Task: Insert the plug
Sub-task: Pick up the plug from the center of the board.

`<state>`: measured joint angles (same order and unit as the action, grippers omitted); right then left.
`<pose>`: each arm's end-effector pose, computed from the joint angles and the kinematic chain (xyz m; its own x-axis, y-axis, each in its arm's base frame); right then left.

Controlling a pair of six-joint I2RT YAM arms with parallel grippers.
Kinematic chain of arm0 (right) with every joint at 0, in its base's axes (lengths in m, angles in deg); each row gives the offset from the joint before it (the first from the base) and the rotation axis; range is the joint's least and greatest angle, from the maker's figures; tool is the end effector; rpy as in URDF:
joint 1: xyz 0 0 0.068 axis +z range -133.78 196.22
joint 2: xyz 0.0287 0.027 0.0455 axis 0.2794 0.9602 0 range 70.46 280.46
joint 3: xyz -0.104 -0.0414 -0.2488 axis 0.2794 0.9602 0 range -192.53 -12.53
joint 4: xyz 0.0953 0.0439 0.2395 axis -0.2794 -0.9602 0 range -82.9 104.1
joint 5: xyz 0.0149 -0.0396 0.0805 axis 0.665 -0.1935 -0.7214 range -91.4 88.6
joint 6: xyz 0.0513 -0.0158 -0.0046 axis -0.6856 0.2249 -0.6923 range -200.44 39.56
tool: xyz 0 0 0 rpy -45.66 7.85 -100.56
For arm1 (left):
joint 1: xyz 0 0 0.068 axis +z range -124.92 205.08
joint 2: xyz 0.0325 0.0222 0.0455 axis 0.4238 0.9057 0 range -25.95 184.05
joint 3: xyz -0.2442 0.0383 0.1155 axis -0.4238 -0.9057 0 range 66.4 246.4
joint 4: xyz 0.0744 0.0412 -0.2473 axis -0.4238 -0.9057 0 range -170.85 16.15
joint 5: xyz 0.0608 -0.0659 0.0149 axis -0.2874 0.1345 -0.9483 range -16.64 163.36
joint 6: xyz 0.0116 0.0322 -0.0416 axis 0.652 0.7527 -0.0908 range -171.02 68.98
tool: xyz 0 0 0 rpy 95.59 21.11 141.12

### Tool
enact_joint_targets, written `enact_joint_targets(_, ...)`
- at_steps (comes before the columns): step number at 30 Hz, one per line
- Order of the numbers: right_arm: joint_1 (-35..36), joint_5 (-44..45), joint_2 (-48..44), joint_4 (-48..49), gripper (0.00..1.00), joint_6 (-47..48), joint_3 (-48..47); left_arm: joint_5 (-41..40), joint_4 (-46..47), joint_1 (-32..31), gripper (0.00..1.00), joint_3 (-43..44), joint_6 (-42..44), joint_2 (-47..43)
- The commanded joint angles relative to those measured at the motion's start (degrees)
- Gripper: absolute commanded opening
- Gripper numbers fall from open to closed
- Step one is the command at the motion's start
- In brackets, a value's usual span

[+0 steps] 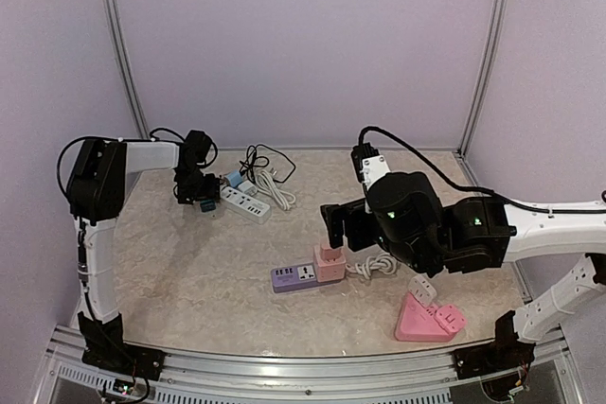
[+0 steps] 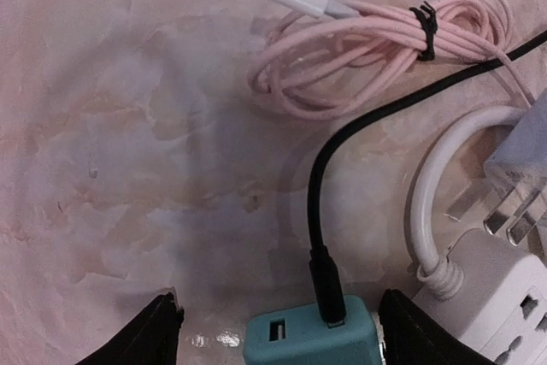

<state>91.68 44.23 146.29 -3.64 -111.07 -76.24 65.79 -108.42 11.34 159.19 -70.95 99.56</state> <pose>0.0982 0.2776 0.3275 -0.3732 -0.0193 -0.9275 -0.3847 0.9130 0.1358 0.4423 -0.1033 0.1457 -0.9058 -0.1264 -0.4044 -0.1306 0.9913 -0.0174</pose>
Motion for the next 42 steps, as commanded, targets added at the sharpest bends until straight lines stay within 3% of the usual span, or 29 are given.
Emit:
enact_joint_targets(1, -0.5, -0.6, 0.5, -1.2, 1.00, 0.7, -1.0, -1.1, 0.5, -0.2, 0.77, -2.8, -3.0, -1.7)
enact_joint_targets(6, -0.5, -0.5, -1.0, -0.6, 1.00, 0.1, 0.4, -0.6, 0.8, 0.0, 0.76, -7.4, -2.4, -3.2)
enact_joint_targets(8, -0.4, -0.3, -1.8, 0.2, 1.00, 0.0, 1.2, -0.9, 1.7, 0.0, 0.72, -9.2, -1.2, -4.8)
enact_joint_targets(11, -0.5, 0.0, -2.9, 1.2, 1.00, -0.2, 2.3, -1.5, 1.8, 0.4, 0.43, -9.3, 0.7, -5.0)
enact_joint_targets(12, -0.4, -0.2, -3.1, 1.3, 1.00, -0.3, 2.4, -1.2, 1.4, 0.6, 0.25, -9.0, 1.0, -4.8)
enact_joint_targets(14, -0.5, -0.4, -3.6, 1.1, 1.00, -0.5, 2.5, 0.6, 0.6, 1.2, 0.01, -8.8, 2.0, -4.6)
enact_joint_targets(18, -0.4, -0.9, -4.5, -1.7, 1.00, -1.3, 1.4, 1.4, -0.8, 2.0, 0.00, -11.1, 7.0, -7.9)
enact_joint_targets(22, -2.4, -3.7, -5.2, -6.7, 1.00, -2.7, -1.1, 1.4, -1.4, 4.2, 0.00, -14.4, 14.6, -20.0)
enact_joint_targets(29, -12.4, -18.2, -6.8, -6.9, 1.00, -1.6, -6.3, 1.0, -7.1, 2.8, 0.00, -3.1, 42.2, -40.6)
enact_joint_targets(33, -12.8, -21.3, -4.6, -6.2, 0.99, 1.9, -12.6, 0.3, -18.3, -8.0, 0.00, 3.1, 61.5, -48.7)
enact_joint_targets(37, -12.8, -29.2, -1.5, -1.6, 0.95, 3.7, -17.9, 3.7, -33.3, -18.3, 0.00, 13.9, 63.5, -48.7)
enact_joint_targets(42, -12.8, -43.2, 3.4, 7.7, 0.91, 0.0, -20.4, -3.9, -42.3, -35.5, 0.00, 18.4, 63.5, -47.3)
